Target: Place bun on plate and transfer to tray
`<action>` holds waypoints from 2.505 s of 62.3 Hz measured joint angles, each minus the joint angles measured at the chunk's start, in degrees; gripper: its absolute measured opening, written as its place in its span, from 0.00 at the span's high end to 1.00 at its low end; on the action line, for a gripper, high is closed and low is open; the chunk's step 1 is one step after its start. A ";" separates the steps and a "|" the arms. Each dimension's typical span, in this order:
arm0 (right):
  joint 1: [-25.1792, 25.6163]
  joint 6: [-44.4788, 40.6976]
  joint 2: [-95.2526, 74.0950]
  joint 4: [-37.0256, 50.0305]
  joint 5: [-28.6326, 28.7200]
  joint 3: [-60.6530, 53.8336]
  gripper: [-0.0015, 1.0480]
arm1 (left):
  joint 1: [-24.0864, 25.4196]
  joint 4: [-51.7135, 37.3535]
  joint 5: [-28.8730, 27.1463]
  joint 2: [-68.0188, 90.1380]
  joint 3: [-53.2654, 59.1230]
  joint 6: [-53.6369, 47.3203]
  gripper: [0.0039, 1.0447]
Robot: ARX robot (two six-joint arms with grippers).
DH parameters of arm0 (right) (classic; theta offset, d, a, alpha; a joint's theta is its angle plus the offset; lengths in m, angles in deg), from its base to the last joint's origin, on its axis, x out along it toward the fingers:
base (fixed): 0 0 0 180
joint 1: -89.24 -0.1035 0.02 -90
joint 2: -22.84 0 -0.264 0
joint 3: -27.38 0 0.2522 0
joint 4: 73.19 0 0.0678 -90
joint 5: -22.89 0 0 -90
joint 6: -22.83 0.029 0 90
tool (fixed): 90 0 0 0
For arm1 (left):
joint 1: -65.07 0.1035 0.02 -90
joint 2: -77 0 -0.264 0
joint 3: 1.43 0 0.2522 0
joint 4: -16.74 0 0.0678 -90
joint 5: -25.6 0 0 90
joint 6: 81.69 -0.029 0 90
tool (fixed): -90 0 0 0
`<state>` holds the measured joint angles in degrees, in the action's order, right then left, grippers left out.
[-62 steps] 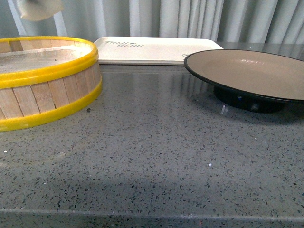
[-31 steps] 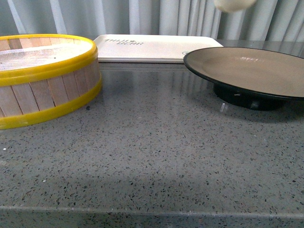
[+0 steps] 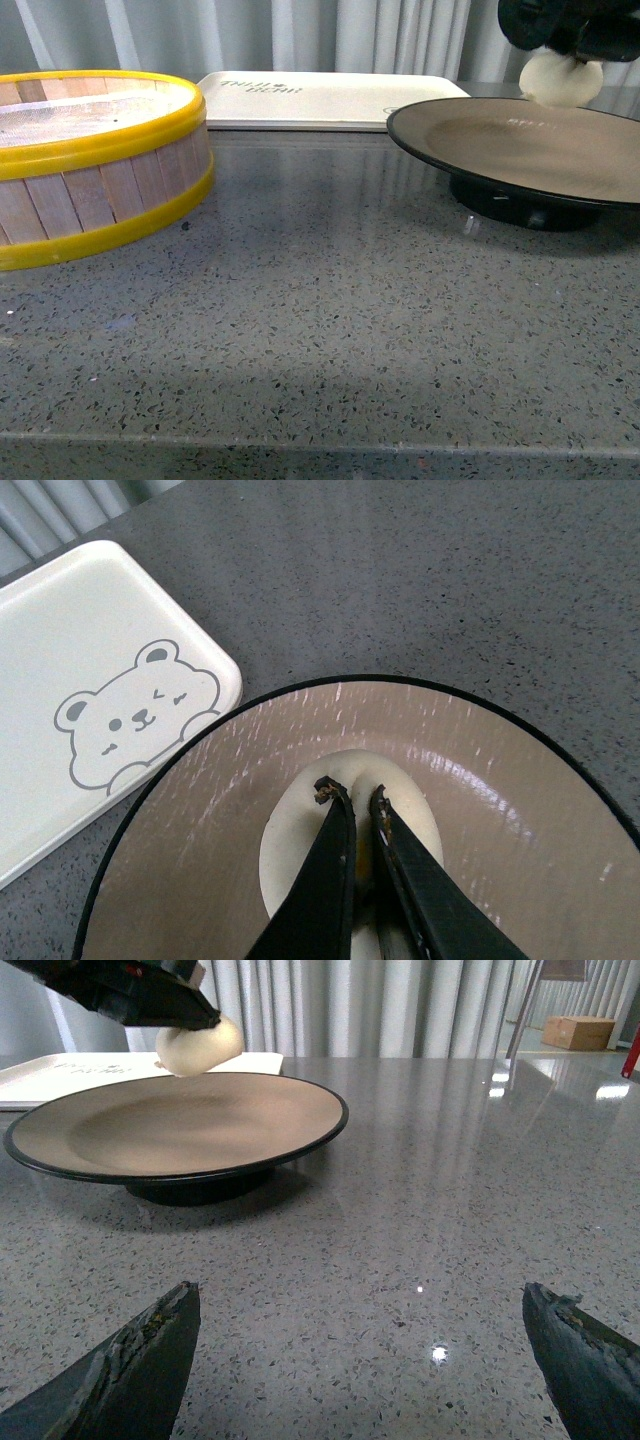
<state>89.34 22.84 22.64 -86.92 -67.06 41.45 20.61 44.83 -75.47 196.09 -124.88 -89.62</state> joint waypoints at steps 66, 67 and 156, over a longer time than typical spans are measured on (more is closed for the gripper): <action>0.00 0.00 0.00 0.00 0.00 0.00 0.08 | 1.60 7.06 5.42 -0.20 2.56 2.62 0.76; 0.00 0.00 0.00 0.00 0.00 0.00 0.08 | 1.57 7.04 5.42 -0.20 2.60 2.62 0.74; 0.00 0.00 0.00 0.00 0.00 0.00 0.08 | 25.44 -14.14 10.16 -54.36 50.29 6.43 0.06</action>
<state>89.34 22.84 22.64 -86.92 -67.06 41.45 46.05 30.69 -65.31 141.73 -74.59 -83.19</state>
